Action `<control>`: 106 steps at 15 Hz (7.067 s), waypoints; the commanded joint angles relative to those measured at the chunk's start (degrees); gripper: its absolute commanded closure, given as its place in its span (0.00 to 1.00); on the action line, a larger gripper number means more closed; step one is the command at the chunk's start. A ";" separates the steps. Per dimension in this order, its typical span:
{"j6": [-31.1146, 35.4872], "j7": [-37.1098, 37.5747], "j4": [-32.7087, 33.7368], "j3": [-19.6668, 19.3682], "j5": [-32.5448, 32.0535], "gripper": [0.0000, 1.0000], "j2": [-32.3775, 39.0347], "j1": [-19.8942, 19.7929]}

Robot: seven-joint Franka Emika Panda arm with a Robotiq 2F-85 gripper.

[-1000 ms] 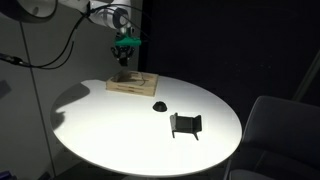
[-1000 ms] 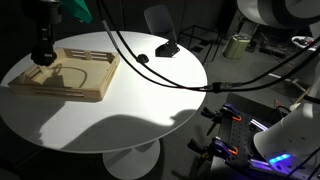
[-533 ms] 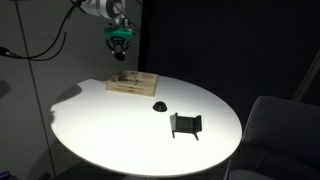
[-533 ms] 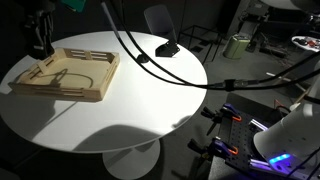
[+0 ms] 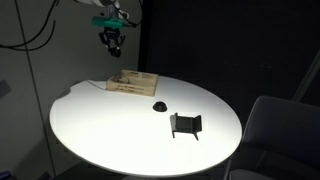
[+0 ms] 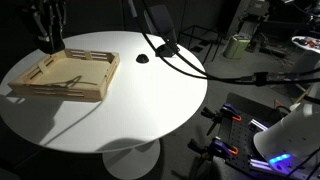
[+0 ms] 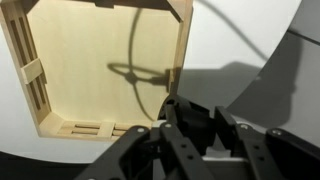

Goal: Remove the black object from the box and put it on the table

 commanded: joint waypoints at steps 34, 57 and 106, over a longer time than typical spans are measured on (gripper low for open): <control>16.20 8.25 -48.41 -6.06 -2.86 0.83 -22.93 -11.83; 25.95 15.53 -55.24 -12.67 -0.35 0.83 -21.60 -18.17; -0.33 30.28 -47.00 -0.86 -1.35 0.00 -37.28 -7.18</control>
